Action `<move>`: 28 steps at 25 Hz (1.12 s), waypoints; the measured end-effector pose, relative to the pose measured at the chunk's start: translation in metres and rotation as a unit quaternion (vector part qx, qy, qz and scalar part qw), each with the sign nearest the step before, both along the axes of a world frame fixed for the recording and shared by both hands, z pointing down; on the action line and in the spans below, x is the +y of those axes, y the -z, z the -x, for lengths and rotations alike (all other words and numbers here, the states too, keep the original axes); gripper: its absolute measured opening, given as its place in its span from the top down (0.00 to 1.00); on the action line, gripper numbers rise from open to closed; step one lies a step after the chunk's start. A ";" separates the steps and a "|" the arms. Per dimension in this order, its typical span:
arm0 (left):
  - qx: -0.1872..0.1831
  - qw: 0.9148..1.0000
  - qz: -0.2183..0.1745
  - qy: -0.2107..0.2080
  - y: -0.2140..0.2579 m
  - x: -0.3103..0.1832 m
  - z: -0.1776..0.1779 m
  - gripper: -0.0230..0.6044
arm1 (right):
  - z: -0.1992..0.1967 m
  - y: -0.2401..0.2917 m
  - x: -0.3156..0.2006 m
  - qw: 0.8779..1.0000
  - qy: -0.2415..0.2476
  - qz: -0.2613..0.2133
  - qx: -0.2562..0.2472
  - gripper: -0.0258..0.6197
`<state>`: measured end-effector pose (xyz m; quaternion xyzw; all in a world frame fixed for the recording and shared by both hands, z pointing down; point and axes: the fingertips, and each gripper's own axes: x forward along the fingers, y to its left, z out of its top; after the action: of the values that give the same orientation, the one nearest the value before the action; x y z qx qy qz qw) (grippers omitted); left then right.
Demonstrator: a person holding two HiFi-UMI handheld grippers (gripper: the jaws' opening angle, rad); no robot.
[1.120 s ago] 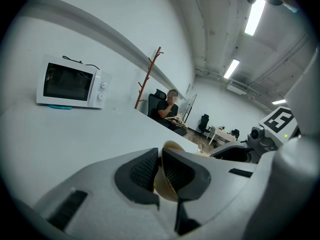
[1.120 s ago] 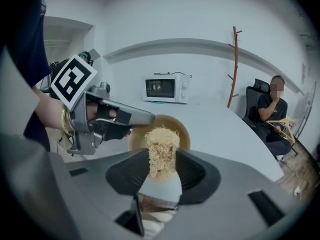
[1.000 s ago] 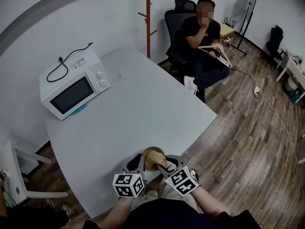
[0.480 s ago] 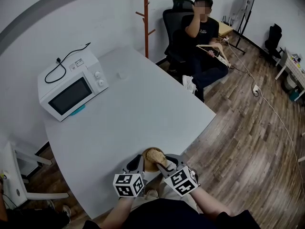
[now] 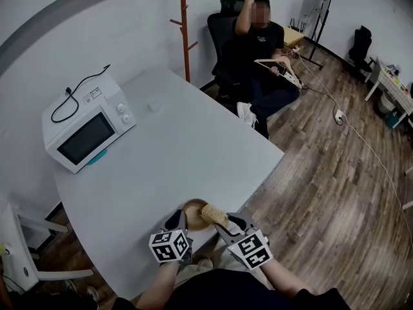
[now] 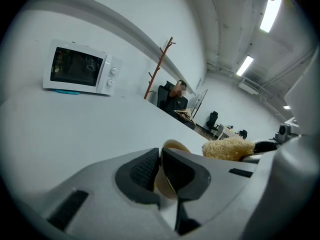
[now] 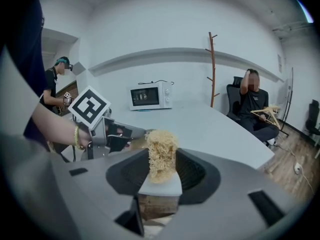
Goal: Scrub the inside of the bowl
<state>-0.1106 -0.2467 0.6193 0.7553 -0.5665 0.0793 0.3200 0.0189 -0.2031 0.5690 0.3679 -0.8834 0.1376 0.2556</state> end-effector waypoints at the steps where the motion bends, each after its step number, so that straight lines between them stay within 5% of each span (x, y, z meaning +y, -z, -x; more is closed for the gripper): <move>1: -0.001 1.000 0.003 0.002 -0.003 -0.002 0.000 0.91 | -0.005 -0.003 0.001 1.000 -0.004 0.003 0.002 0.71; 17: -0.017 0.999 0.029 0.042 -0.033 -0.015 0.002 0.91 | -0.042 -0.004 0.009 0.998 -0.054 0.013 -0.018 0.71; 20: -0.010 0.999 0.023 0.039 -0.030 -0.014 -0.002 0.74 | -0.043 -0.003 0.011 0.998 -0.056 0.012 -0.022 0.71; 28: -0.001 0.999 -0.007 0.044 -0.013 -0.011 0.006 0.69 | -0.031 0.002 0.015 0.999 -0.046 0.005 -0.023 0.71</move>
<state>-0.1161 -0.2575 0.6319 0.7315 -0.6001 0.0620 0.3176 0.0503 -0.1877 0.5666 0.4036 -0.8705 0.1625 0.2303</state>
